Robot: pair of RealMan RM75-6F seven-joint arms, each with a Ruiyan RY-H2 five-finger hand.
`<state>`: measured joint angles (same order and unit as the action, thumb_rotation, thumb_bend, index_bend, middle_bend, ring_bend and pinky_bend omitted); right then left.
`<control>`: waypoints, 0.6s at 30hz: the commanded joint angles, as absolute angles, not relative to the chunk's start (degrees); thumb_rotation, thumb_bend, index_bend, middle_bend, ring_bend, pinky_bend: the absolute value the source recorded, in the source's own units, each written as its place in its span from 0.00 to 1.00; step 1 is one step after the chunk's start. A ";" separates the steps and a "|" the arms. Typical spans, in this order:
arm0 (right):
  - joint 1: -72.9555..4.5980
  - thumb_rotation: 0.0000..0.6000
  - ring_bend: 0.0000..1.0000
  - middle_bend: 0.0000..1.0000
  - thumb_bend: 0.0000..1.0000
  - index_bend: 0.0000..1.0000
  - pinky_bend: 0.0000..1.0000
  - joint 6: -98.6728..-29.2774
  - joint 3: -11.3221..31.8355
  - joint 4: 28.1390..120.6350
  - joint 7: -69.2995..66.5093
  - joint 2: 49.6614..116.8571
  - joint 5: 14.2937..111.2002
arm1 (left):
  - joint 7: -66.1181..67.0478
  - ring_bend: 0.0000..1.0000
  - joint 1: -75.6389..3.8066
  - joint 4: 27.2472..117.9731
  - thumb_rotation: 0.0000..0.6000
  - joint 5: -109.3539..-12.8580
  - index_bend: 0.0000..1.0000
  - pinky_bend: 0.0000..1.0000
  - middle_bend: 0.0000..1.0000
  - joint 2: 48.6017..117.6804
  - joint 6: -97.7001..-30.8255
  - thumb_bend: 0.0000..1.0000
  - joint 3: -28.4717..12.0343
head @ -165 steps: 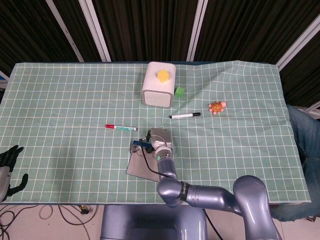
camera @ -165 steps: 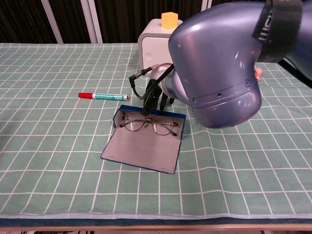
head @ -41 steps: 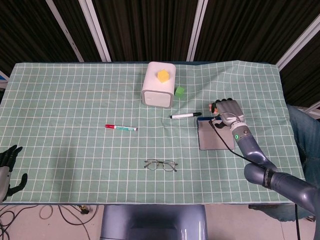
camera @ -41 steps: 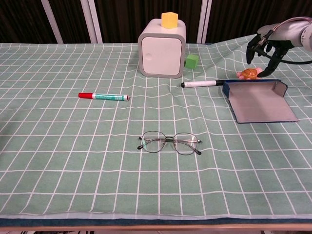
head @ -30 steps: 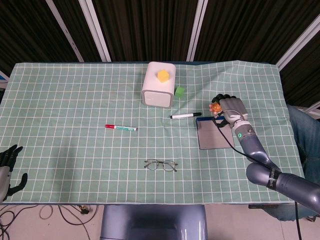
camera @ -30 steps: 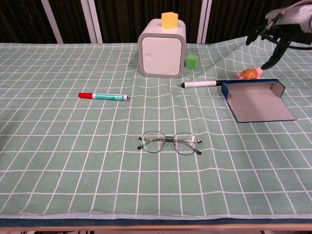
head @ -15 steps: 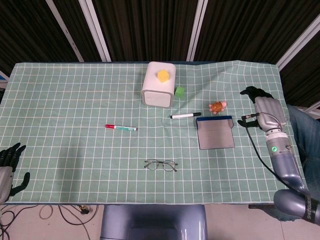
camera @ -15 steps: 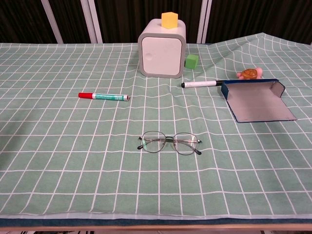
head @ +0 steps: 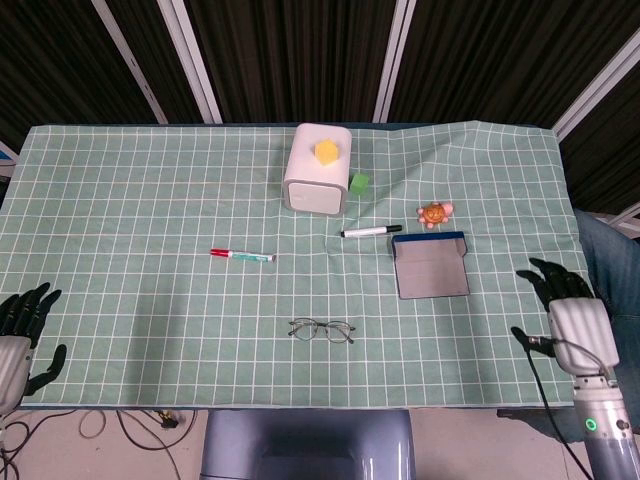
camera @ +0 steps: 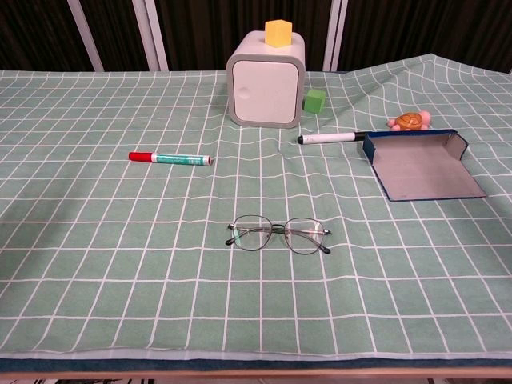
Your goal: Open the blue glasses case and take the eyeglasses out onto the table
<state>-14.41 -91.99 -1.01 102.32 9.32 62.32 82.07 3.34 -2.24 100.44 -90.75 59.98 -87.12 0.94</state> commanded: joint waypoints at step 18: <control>-6.22 1.00 0.16 0.18 0.18 0.26 0.22 -94.70 -4.17 92.68 6.97 68.26 90.22 | 4.39 0.00 -2.31 99.00 1.00 -91.99 0.02 0.00 0.00 60.02 -87.41 0.45 1.27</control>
<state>-6.36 -95.00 -4.35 93.04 7.21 68.09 89.98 4.36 -2.29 99.03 -92.01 59.99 -87.44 1.27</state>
